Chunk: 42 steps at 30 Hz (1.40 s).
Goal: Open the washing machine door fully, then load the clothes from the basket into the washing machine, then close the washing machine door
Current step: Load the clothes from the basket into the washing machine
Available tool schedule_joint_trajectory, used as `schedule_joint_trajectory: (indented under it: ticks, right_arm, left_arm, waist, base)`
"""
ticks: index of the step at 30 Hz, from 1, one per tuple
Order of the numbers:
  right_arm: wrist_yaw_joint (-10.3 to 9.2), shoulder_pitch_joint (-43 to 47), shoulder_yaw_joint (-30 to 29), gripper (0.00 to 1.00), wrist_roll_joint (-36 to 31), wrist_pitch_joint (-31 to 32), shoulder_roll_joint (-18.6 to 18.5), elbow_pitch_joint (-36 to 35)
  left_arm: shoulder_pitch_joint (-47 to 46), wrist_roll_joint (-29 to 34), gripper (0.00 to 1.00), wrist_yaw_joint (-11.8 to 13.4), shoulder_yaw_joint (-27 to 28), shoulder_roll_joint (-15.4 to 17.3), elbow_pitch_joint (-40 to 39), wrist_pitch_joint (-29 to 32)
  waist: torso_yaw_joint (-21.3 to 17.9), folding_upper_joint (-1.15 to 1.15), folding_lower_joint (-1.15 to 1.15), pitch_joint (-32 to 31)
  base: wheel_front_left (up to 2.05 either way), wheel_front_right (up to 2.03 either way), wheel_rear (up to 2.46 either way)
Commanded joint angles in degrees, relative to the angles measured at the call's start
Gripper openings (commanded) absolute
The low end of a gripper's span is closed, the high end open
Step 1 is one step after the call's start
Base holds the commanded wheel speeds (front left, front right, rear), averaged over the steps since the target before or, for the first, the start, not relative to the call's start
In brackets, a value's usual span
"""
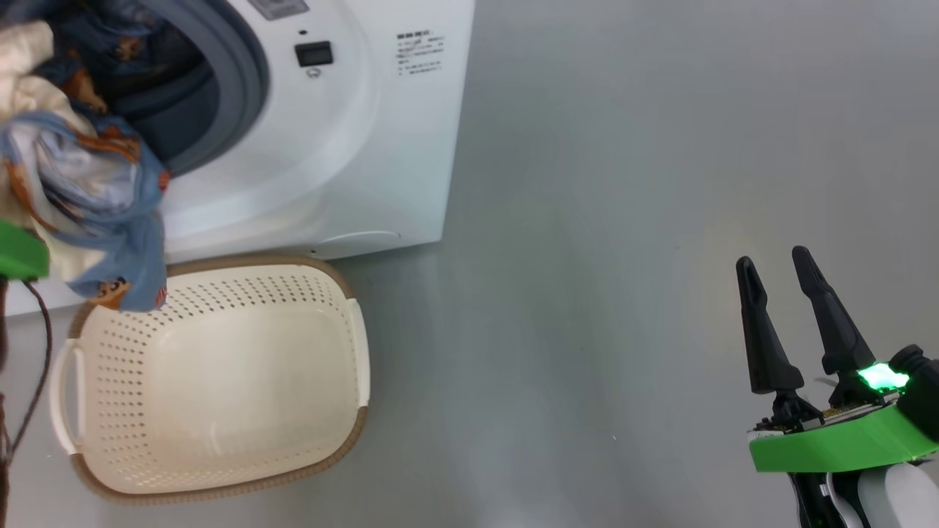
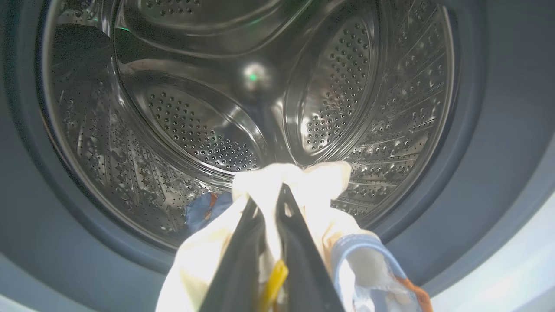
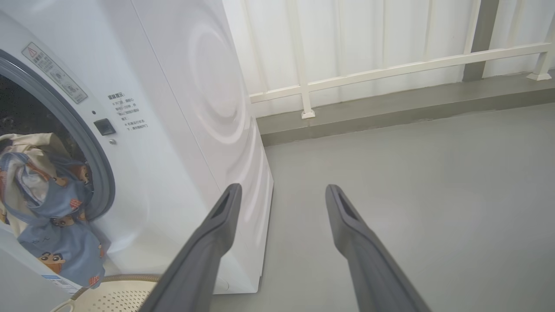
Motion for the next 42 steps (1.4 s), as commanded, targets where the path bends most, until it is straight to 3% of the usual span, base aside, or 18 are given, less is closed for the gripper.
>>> schedule_joint_trajectory:
  ticks: [1, 15, 29, 34, 35, 37, 42]
  right_arm:
    - [0.32, -1.30, 1.15, 1.00, 0.09, -0.46, -0.63, -1.29]
    - [0.32, -3.93, 3.12, 1.00, 0.06, -0.46, 0.44, -1.22]
    - [0.32, -6.40, 6.37, 1.00, 0.14, -0.46, 1.45, -1.01]
    - [0.32, -6.78, 6.46, 1.00, 0.08, -0.46, 1.71, -1.19]
    - [0.32, -6.81, 6.36, 1.00, 0.03, -0.46, 1.78, -1.29]
    - [0.32, -7.92, 6.86, 1.00, -0.40, -0.46, 2.36, -1.41]
    - [0.32, -8.38, 7.36, 1.00, -0.47, -0.46, 2.44, -1.28]
  left_arm:
    - [-2.74, 0.71, 0.00, -0.19, 1.33, 3.20, 0.17, -0.15]
    - [-20.11, 3.29, 0.00, -1.11, -2.86, 2.88, 17.40, -0.60]
    - [-34.39, 6.13, 0.00, -1.73, -5.26, 6.89, 27.88, -4.83]
    - [-37.66, 7.12, 0.00, -1.97, -5.68, 7.81, 27.05, -6.56]
    - [-38.71, 7.32, 0.00, -1.84, -5.35, 7.88, 25.24, -6.84]
    - [-36.74, 9.00, 0.00, -0.35, -0.92, 8.51, 10.38, -6.91]
    - [-32.98, 9.98, 0.00, -0.79, 1.43, 7.77, 8.06, -6.92]
  waist:
    - [-1.21, 0.00, -0.01, 1.51]
    - [-3.79, 0.00, -0.01, 7.63]
    - [-7.67, 0.00, -0.01, 13.11]
    - [-8.11, 0.00, -0.01, 14.23]
    - [-8.09, 0.00, -0.01, 14.62]
    - [-7.95, 0.00, -0.01, 15.84]
    - [-7.78, 0.00, -0.01, 15.91]
  base:
    - [0.00, 0.00, 0.00]
    - [0.00, 0.00, 0.00]
    - [0.00, 0.00, 0.00]
    - [0.00, 0.00, 0.00]
    - [0.00, 0.00, 0.00]
    - [0.00, 0.00, 0.00]
    - [0.00, 0.00, 0.00]
